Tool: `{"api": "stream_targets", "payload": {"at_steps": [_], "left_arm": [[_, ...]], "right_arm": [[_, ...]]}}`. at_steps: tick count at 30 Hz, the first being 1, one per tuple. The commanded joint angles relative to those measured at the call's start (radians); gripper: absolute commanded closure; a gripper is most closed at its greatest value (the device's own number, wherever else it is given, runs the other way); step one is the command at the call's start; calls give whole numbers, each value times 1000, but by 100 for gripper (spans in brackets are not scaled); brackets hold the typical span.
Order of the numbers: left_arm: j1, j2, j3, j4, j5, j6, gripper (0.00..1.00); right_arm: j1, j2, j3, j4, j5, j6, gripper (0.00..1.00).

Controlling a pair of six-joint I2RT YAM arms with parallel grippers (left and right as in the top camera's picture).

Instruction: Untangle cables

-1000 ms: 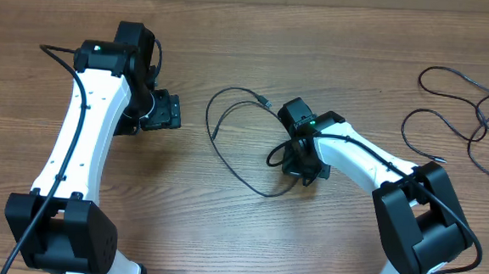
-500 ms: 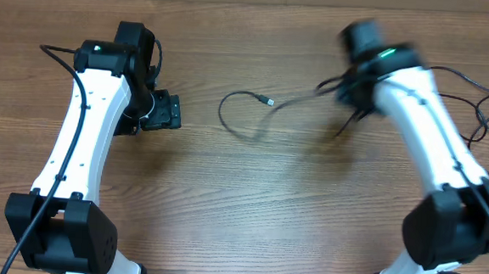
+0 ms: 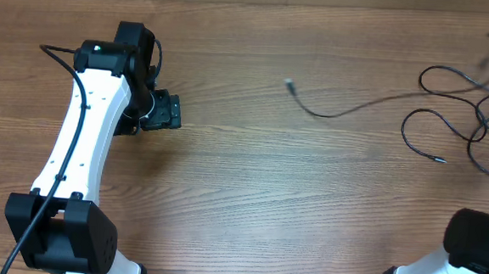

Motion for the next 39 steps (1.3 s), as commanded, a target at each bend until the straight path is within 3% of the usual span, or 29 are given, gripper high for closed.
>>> {"api": "stream_targets", "payload": {"at_steps": [1, 6, 13, 14, 16, 17, 19, 25, 29, 39], "left_arm": [[-3, 1, 2, -2, 1, 11, 12], [-3, 1, 2, -5, 1, 11, 11], [-3, 2, 2, -1, 2, -1, 11], [-3, 2, 2, 0, 2, -1, 11], [-3, 2, 2, 0, 2, 0, 11], [-3, 2, 2, 0, 2, 0, 11], [-3, 2, 2, 0, 2, 0, 11], [-3, 2, 2, 0, 2, 0, 11], [-3, 2, 2, 0, 1, 0, 11], [-3, 2, 2, 0, 2, 0, 11]], "right_arm": [[-76, -29, 26, 11, -26, 65, 96], [-163, -29, 26, 106, -137, 77, 96], [-169, -28, 25, 113, -420, -159, 96], [-160, -28, 25, 86, -457, -200, 83], [-143, -27, 24, 24, -472, -240, 35], [-131, -27, 23, -18, -468, -257, 21], [-108, -26, 23, -84, -468, -258, 11], [-11, -25, -48, -232, -468, -338, 7], [63, -25, -188, -263, -468, -341, 7], [246, -25, -667, -24, -433, -391, 10]]}}
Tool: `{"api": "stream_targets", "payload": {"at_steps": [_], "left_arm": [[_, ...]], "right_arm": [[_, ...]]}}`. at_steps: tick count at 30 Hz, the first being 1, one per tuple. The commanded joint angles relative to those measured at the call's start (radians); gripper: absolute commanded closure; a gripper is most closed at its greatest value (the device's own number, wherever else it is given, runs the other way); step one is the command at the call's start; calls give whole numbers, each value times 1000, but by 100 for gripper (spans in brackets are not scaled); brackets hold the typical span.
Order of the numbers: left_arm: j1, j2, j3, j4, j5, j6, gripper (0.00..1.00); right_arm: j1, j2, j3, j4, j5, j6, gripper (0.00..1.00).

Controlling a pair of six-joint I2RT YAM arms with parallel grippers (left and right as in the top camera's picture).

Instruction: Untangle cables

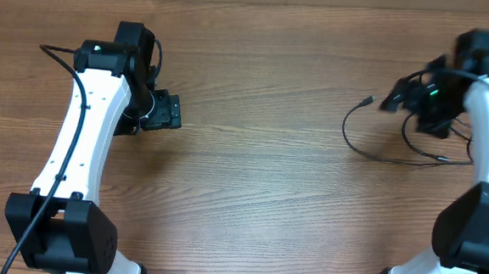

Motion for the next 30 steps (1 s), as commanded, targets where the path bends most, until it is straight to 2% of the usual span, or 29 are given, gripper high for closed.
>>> {"api": "stream_targets", "payload": {"at_steps": [1, 6, 9, 12, 14, 20, 24, 30], "left_arm": [[-3, 2, 2, 0, 2, 0, 11], [-3, 2, 2, 0, 2, 0, 11], [-3, 2, 2, 0, 2, 0, 10], [-3, 2, 2, 0, 1, 1, 10], [-3, 2, 2, 0, 1, 1, 10], [-3, 2, 2, 0, 1, 1, 10], [-3, 2, 2, 0, 1, 1, 10], [-3, 2, 2, 0, 1, 1, 9]], "right_arm": [[47, -19, -130, 69, 28, -23, 11], [96, -19, -293, 187, 114, -23, 13], [108, -19, -367, 281, 192, -40, 9], [109, -19, -431, 372, 150, -193, 8], [109, -19, -464, 411, 121, -245, 5], [109, -19, -527, 465, 121, -332, 5], [109, -19, -533, 463, 121, -332, 9], [109, -19, -533, 514, 216, -332, 8]]}}
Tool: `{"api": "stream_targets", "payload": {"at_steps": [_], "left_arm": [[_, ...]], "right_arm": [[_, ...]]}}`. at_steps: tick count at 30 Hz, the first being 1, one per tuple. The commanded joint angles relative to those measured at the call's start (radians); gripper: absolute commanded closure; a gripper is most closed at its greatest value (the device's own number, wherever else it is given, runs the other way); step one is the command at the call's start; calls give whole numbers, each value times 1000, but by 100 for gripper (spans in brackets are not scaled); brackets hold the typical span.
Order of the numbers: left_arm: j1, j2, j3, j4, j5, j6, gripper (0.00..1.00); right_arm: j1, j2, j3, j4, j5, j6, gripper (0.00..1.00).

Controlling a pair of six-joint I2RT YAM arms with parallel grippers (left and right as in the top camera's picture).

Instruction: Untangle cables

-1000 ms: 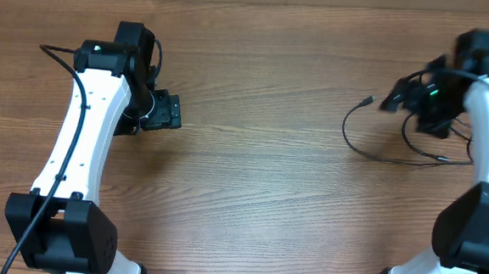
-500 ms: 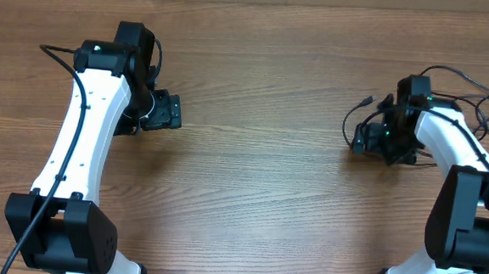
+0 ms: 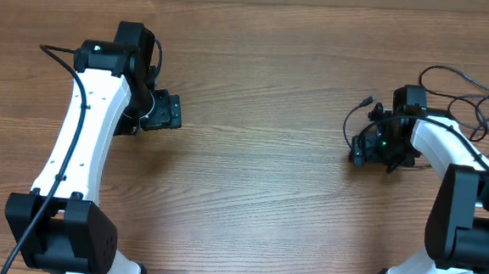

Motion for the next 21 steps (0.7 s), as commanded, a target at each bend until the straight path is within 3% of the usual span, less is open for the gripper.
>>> {"api": "stream_targets", "payload": {"at_steps": [1, 4, 13, 21], "left_arm": [[-3, 2, 2, 1, 1, 1, 9], [-3, 2, 2, 1, 1, 1, 9], [-3, 2, 2, 3, 1, 1, 8], [-3, 2, 2, 4, 1, 1, 8]], "right_arm": [[5, -18, -12, 37, 53, -16, 8], [5, -18, -12, 65, 53, -20, 3], [5, -18, -12, 42, 48, -66, 4], [5, -18, -12, -40, 38, -65, 15]]}}
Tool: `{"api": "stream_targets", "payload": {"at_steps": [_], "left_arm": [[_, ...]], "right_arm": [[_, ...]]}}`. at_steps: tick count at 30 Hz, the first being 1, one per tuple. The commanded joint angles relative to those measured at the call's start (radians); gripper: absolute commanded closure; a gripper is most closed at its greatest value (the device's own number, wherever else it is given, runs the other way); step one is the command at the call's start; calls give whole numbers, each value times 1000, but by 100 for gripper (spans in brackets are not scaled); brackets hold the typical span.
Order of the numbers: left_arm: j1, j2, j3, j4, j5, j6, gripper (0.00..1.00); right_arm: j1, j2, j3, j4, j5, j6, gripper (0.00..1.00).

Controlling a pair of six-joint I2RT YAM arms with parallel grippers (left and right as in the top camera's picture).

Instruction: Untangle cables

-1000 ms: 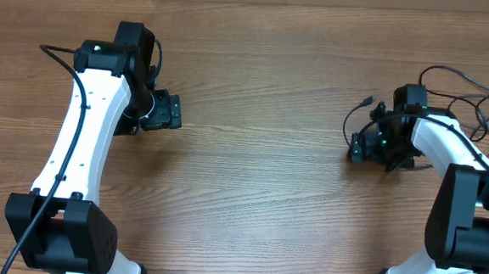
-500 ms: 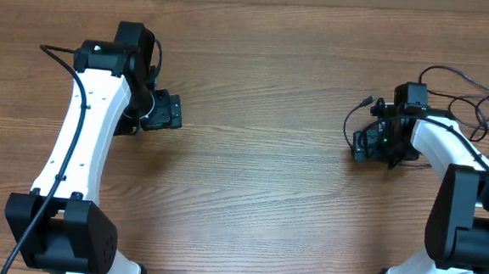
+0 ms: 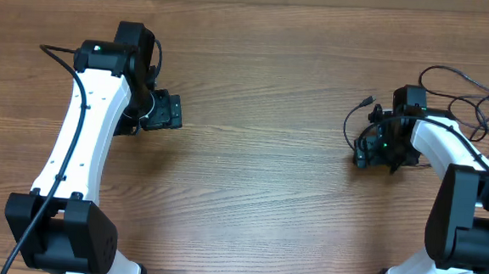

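Observation:
Thin black cables [image 3: 464,89] lie in a loose tangle at the table's far right. One strand [image 3: 347,126] curves out to the left and ends in a small plug [image 3: 367,101]. My right gripper [image 3: 361,154] sits low at the lower end of that curved strand, pointing left. The overhead view does not show whether its jaws hold the strand. My left gripper [image 3: 174,113] rests over bare table at the left, far from any cable, and its jaw gap is not readable from above.
The wooden table [image 3: 259,180] fills the view. The left arm's white links [image 3: 79,135] run up the left side. The right arm's white link [image 3: 444,149] crosses over part of the cable tangle. The arm bases stand at the front edge.
My right gripper has edged very slightly to the right at the foot of the curved strand. The cable and the left arm look unchanged.
First one strand stretched far left toward the table's middle, and the right arm was almost out of view. Then the right arm stood over the tangle, and the strand's plug lay pulled back to the right. Later the right gripper was low at the strand's loop, where it remains.

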Motion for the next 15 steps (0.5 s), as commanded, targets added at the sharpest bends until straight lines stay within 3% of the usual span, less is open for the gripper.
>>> {"api": "stream_targets", "payload": {"at_steps": [1, 7, 11, 15], "left_arm": [[-3, 2, 2, 3, 1, 1, 8], [-3, 2, 2, 3, 1, 1, 7], [-3, 2, 2, 3, 1, 1, 7], [-3, 2, 2, 3, 1, 1, 7]], "right_arm": [[5, -18, -11, -14, -6, -1, 18], [5, -18, -11, -18, -5, 50, 40], [5, -18, -11, -16, -5, 56, 50], [5, -18, -11, -1, -6, 56, 71]]}}
